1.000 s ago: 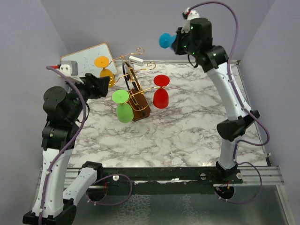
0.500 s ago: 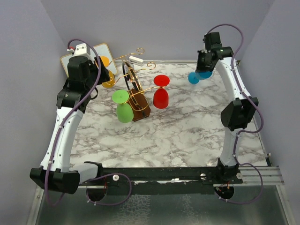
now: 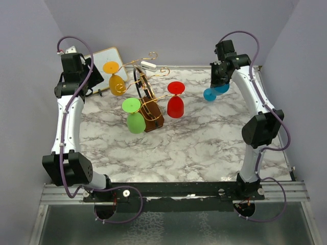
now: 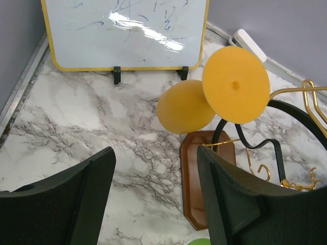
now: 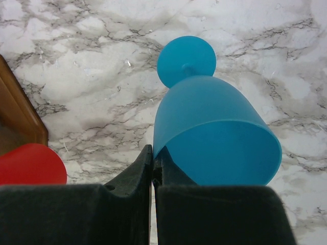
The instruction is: Take the wine glass off the wine glass rack
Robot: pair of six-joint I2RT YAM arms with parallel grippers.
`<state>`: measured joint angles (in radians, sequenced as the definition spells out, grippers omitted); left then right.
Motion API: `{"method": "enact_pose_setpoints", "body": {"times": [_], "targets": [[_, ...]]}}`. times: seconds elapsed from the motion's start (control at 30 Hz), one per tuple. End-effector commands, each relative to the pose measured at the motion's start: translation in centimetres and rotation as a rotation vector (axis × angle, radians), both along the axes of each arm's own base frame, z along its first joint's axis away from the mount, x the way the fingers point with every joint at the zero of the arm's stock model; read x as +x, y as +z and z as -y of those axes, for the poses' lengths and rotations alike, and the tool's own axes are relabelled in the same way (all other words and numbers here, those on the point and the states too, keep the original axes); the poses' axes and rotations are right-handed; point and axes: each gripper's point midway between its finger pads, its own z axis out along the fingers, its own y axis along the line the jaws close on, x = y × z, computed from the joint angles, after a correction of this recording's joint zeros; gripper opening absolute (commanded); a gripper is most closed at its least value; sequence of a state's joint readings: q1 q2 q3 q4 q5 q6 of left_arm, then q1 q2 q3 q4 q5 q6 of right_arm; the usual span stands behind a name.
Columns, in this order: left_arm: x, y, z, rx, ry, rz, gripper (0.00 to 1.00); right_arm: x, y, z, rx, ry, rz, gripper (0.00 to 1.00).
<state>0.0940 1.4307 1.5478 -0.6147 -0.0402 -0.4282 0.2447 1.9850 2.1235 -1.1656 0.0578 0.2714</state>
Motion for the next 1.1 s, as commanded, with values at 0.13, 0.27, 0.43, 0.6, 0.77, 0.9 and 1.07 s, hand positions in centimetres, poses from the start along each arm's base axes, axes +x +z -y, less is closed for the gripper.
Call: {"method": "enact_pose_setpoints", "body": {"times": [0.13, 0.27, 0.43, 0.6, 0.77, 0.9, 1.07], "targets": [[1.5, 0.3, -0.2, -0.140, -0.044, 0.038, 0.68, -0.8, -2.6, -0.8, -0.055, 0.034, -0.068, 0.01], [1.8, -0.6, 0.0, -0.178, -0.056, 0.033, 0.68, -0.8, -3.3, -1.2, -0.051, 0.052, -0.087, 0.02], [2.0, -1.3, 0.3, -0.200, -0.068, 0.022, 0.68, -0.9, -4.7, -1.7, -0.060, 0.072, -0.126, 0.02], [1.9, -1.3, 0.3, -0.202, -0.070, 0.025, 0.68, -0.8, -5.2, -2.0, -0.067, 0.084, -0.135, 0.11], [1.6, -1.1, 0.4, -0.204, -0.074, 0.031, 0.68, -0.6, -4.2, -2.5, -0.056, 0.097, -0.105, 0.30], [1.3, -0.8, 0.4, -0.205, -0.069, 0.044, 0.68, -0.7, -2.2, -2.6, -0.041, 0.097, -0.055, 0.37], [0.5, 0.3, 0.5, -0.206, -0.059, 0.099, 0.68, -1.3, 1.6, -2.6, -0.010, 0.095, 0.035, 0.38]]}}
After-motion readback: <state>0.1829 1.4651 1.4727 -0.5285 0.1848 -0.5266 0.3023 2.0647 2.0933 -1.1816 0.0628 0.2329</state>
